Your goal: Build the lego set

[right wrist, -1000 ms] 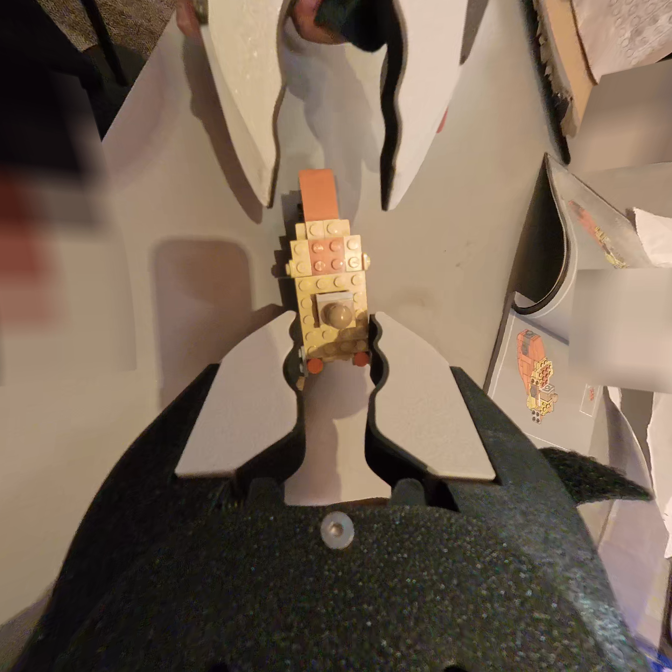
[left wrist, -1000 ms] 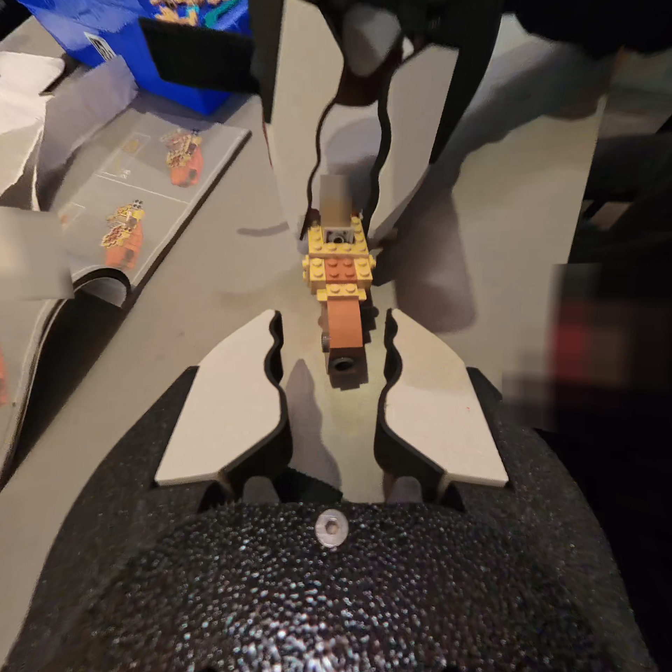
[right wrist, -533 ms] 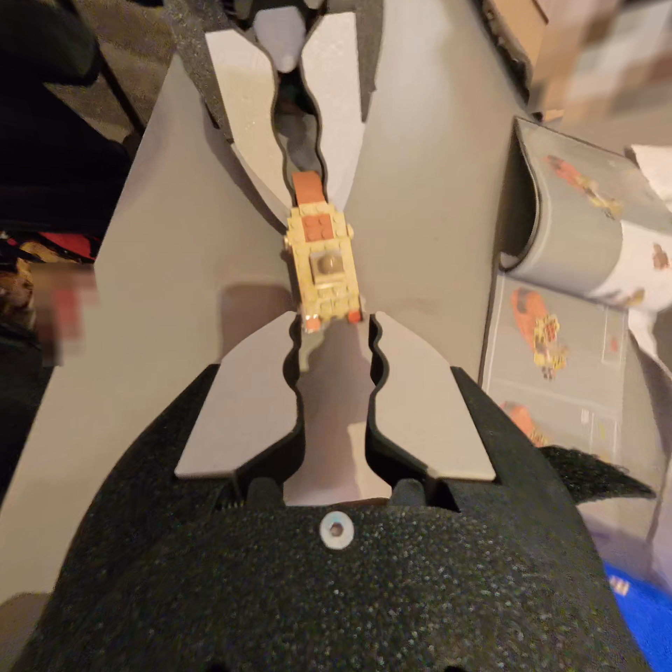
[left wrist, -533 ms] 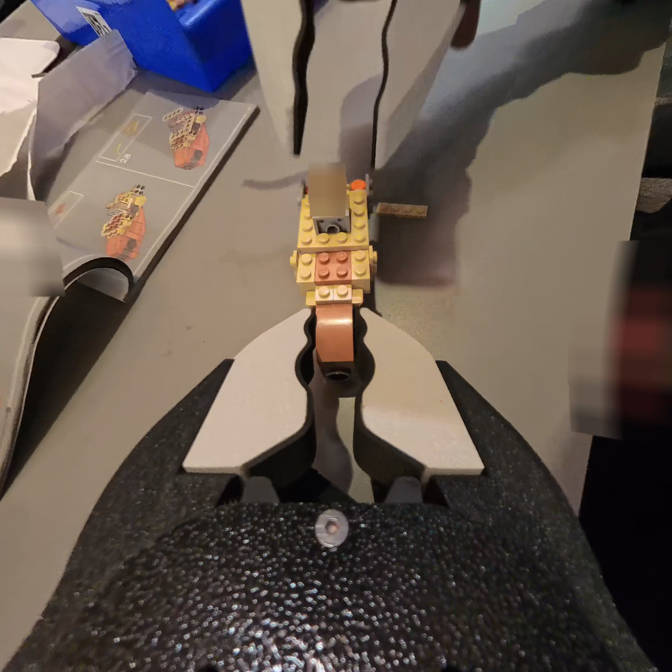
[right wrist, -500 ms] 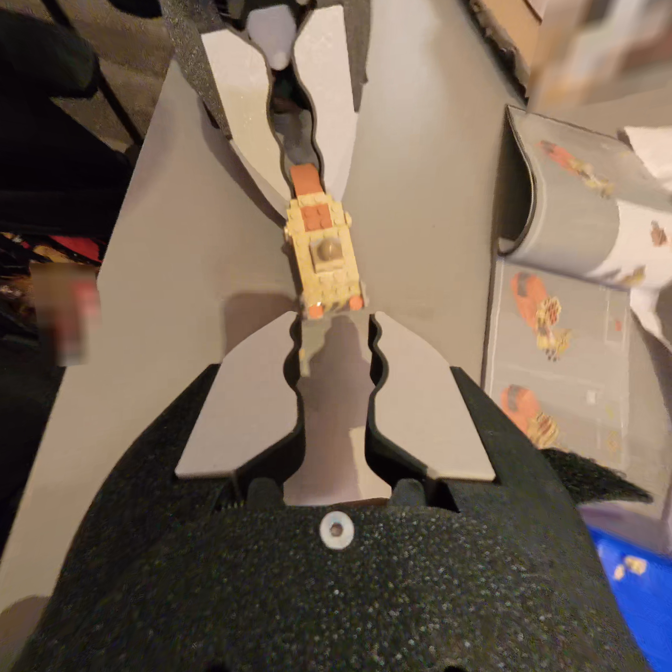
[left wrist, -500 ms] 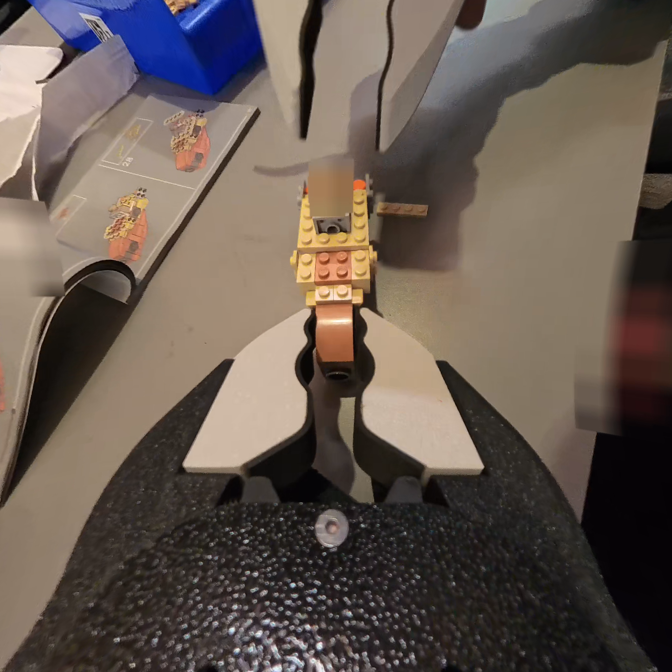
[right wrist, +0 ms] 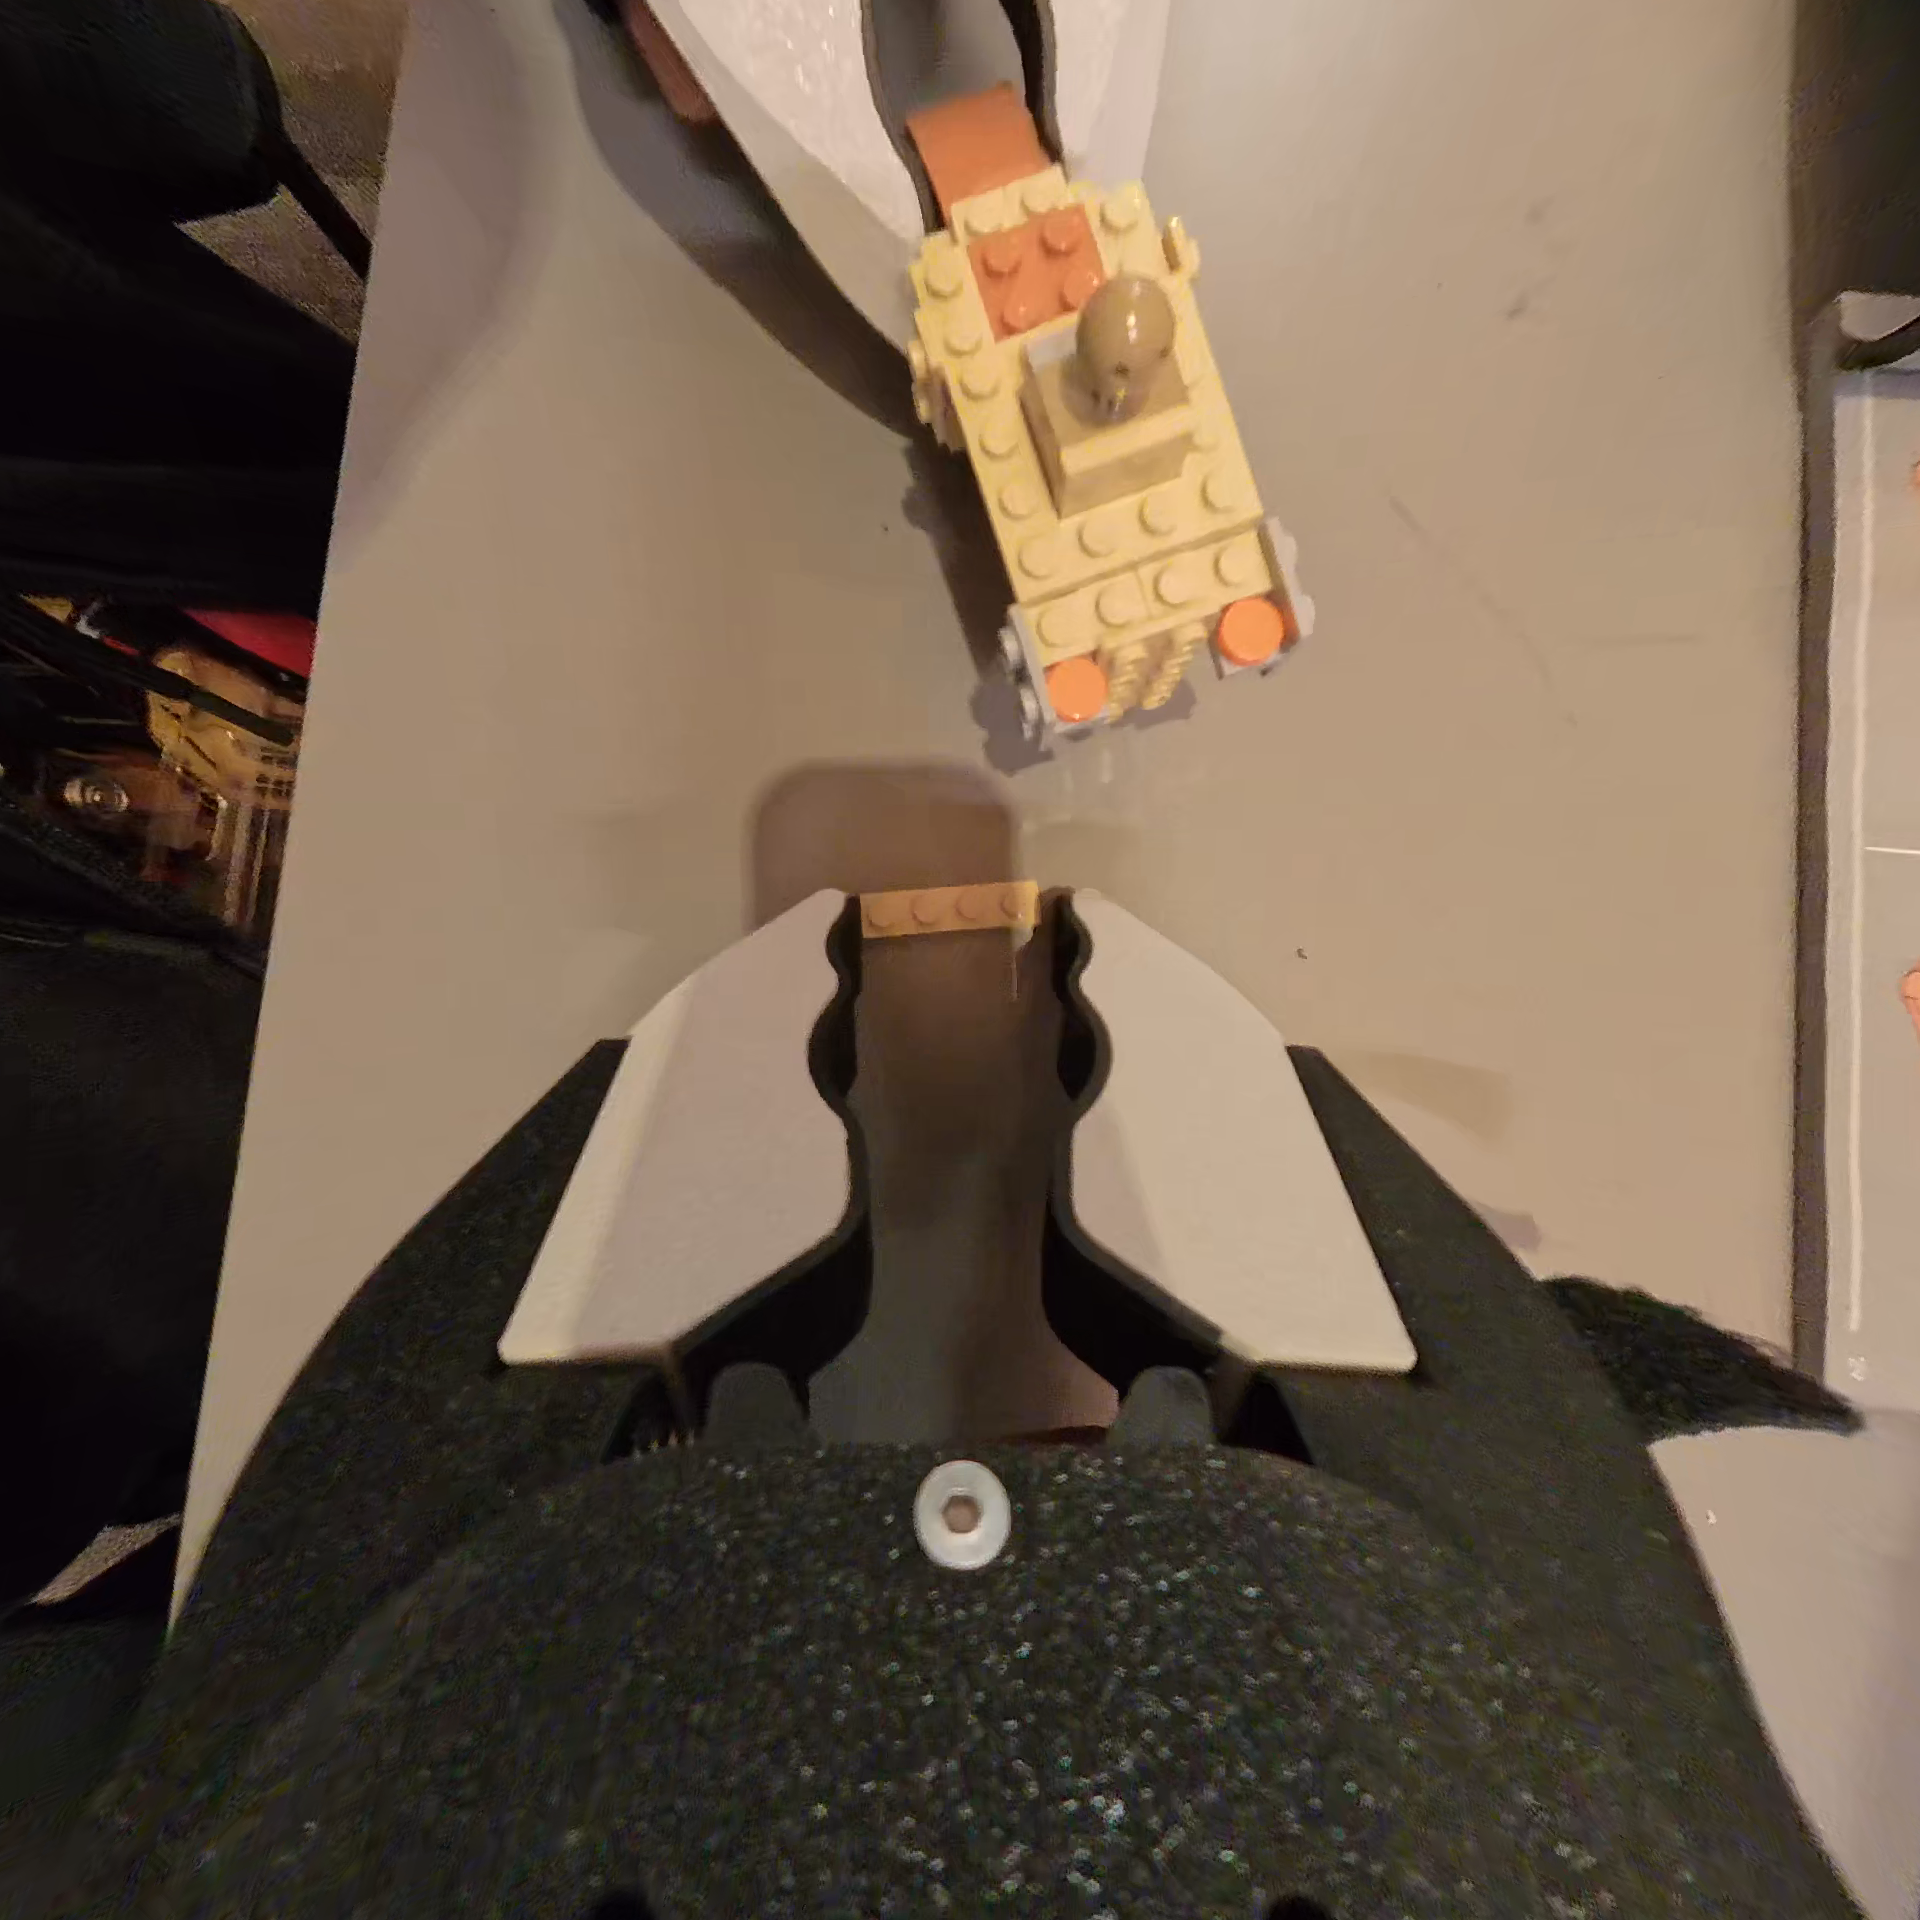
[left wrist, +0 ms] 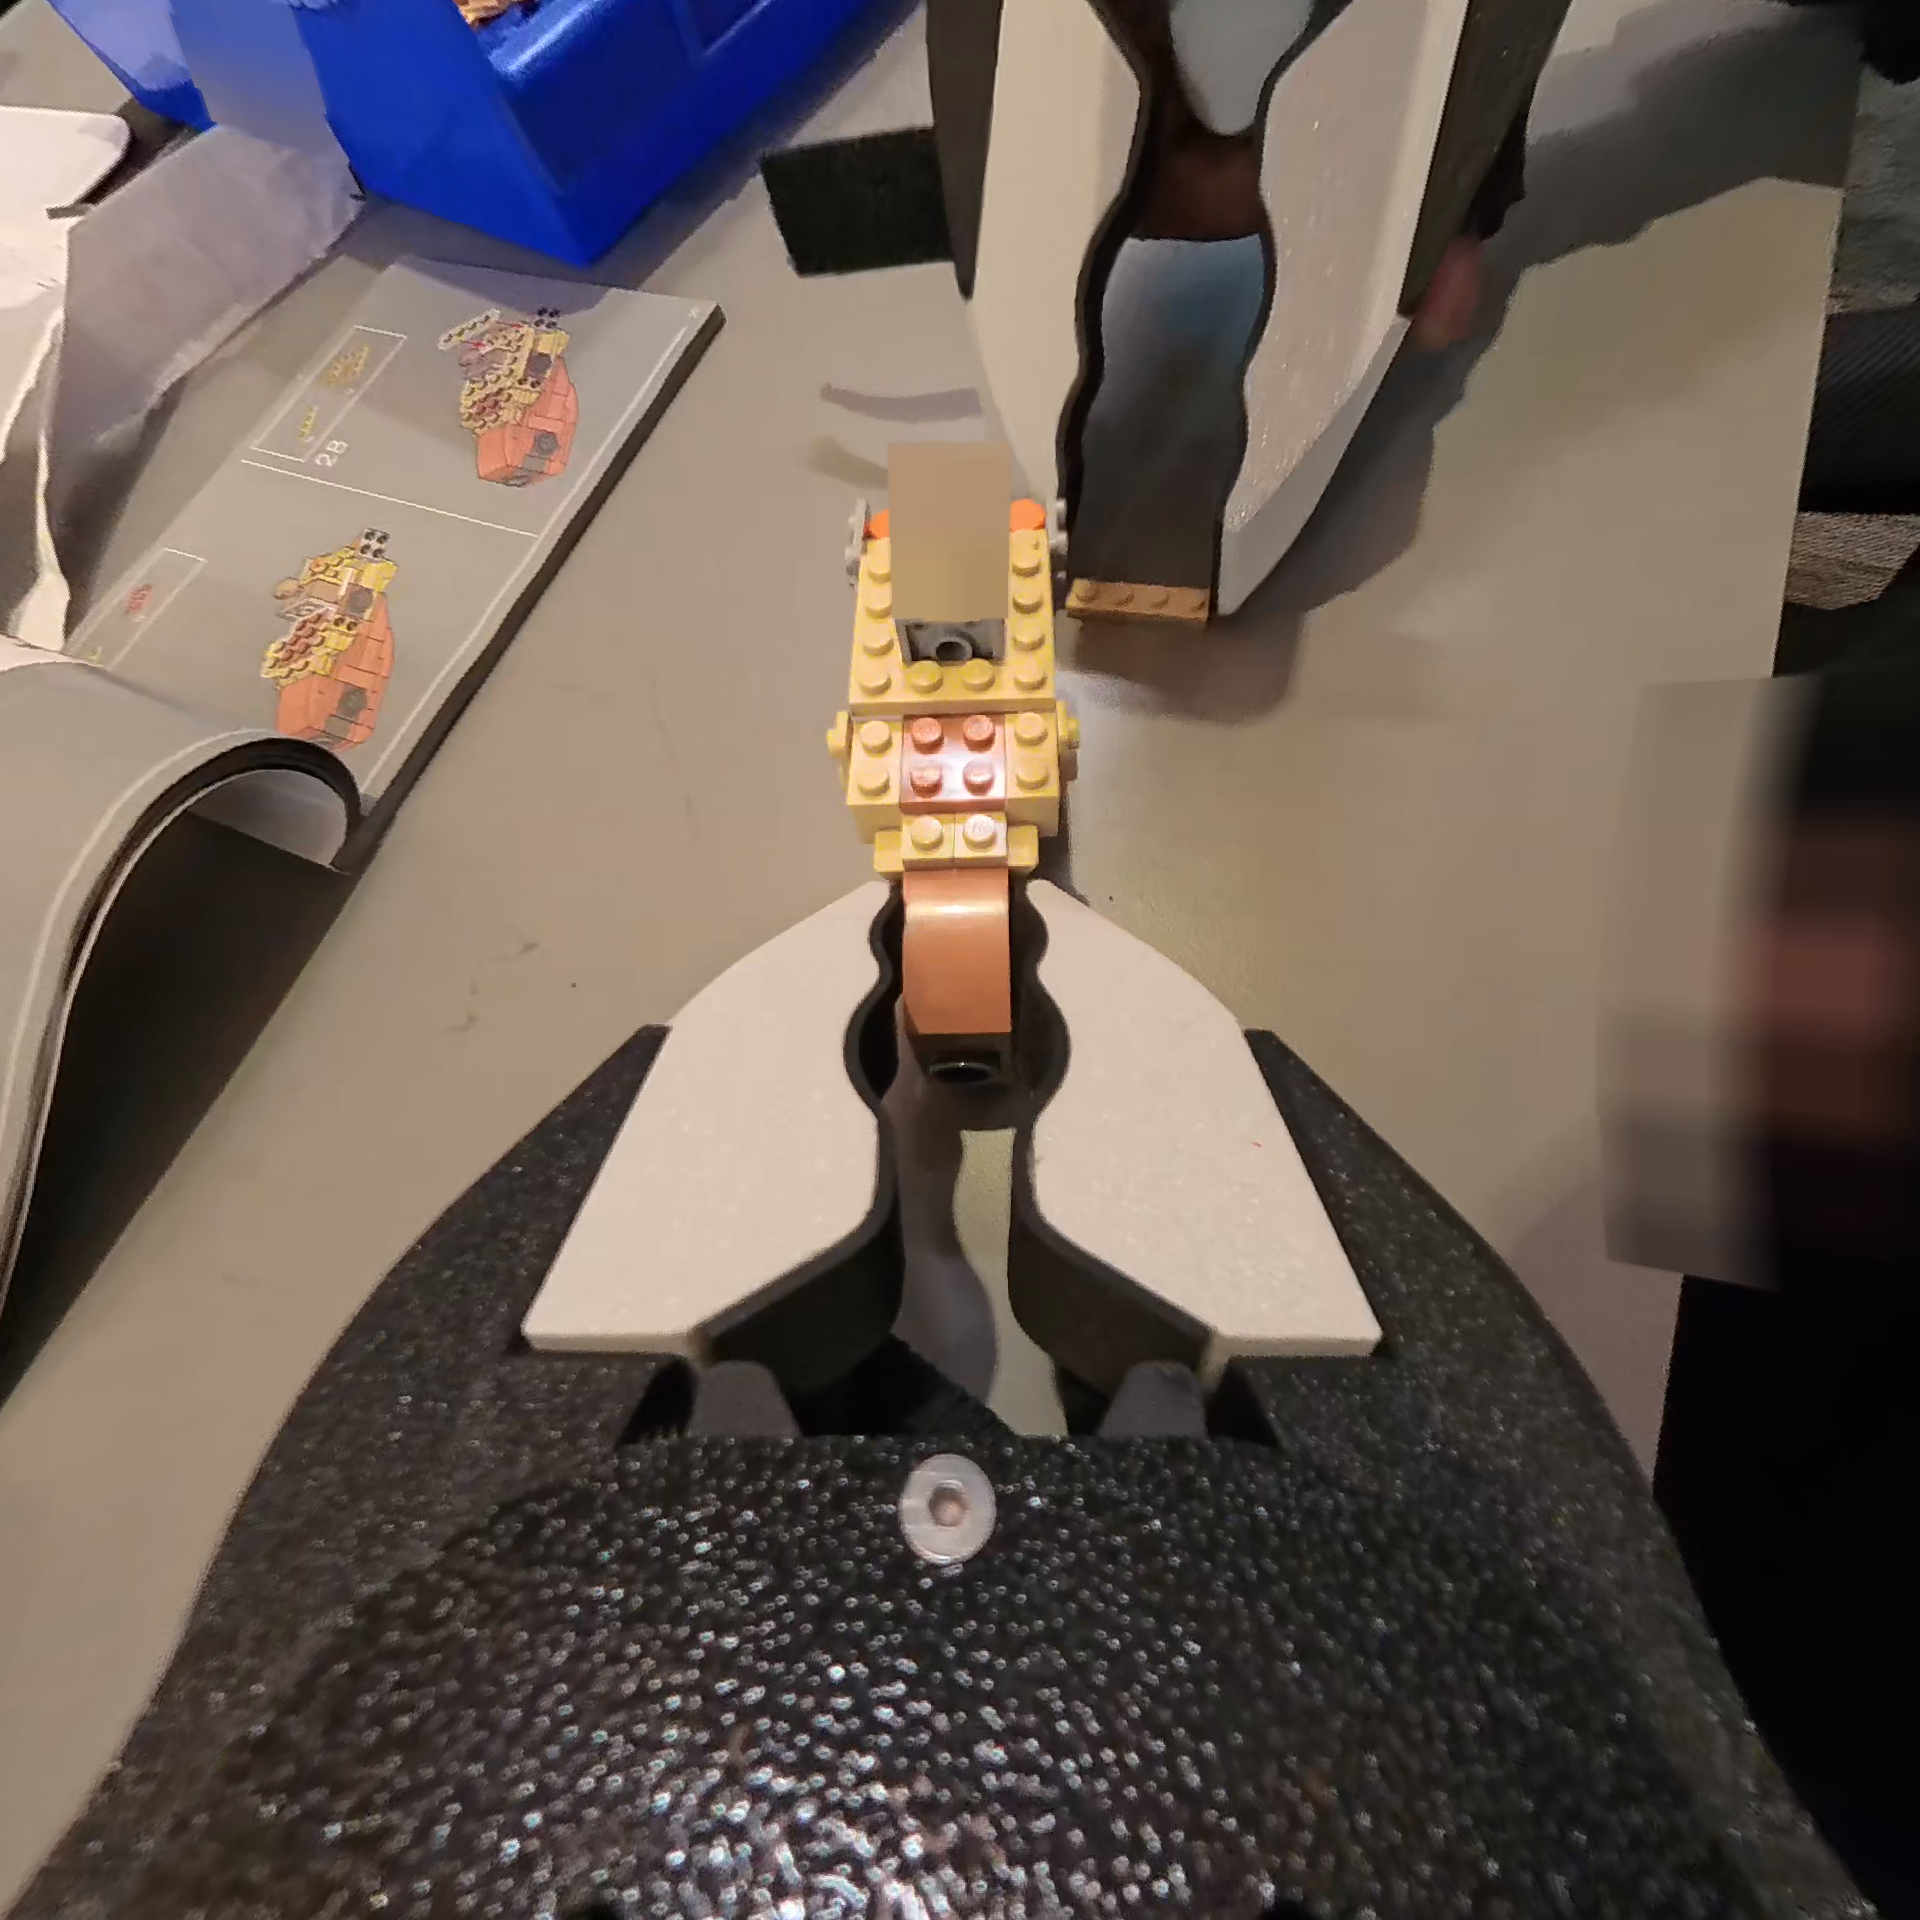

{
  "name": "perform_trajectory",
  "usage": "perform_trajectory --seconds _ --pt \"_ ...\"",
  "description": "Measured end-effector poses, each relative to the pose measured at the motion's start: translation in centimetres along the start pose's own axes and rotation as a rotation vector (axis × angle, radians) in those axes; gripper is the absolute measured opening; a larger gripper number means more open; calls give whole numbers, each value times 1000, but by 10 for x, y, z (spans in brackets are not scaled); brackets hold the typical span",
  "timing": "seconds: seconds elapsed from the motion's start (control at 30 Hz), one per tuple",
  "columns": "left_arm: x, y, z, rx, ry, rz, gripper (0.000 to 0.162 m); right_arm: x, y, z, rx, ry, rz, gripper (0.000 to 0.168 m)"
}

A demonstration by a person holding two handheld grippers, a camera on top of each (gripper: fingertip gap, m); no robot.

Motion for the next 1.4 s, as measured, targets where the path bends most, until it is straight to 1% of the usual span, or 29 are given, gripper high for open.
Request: perform_trajectory --seconds 0.03,0.17,0.27,0.33,0.4,0.47,0.53,0.67,0.9,1.4 --pt "0 0 0 -4 -1 -2 18 1 0 1 3 9 0 32" --pt "0 0 0 -33 -5 -12 18 3 -2 3 10 19 -25 32" --pt "0 0 1 -48 5 15 18 3 2 -2 -23 49 -35 31" --pt "1 0 1 -59 8 21 18 9 2 -14 -38 108 -52 32" --pt "1 0 1 -69 7 20 18 23 1 -30 -43 196 -67 32" --pt "1 0 2 -72 11 28 18 36 2 -41 -50 234 -88 32" --pt "1 0 2 -75 12 29 18 45 5 -42 -52 213 -116 32" --pt "1 0 2 -83 9 20 18 55 10 -32 -28 142 -154 32" --pt "0 -1 2 -89 11 17 18 57 12 -24 19 44 -172 32" --pt "0 0 1 -98 13 18 18 56 13 -23 47 0 -189 32"
Point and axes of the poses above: each gripper's, where its closed fingertips meet, z out along the fingers, x out of its top, y = z × x across the jaws, the point moved 2 cm from there along -z, back along the fingers, and after that the axes turned 14 degrees about x, right-handed, at the moved point
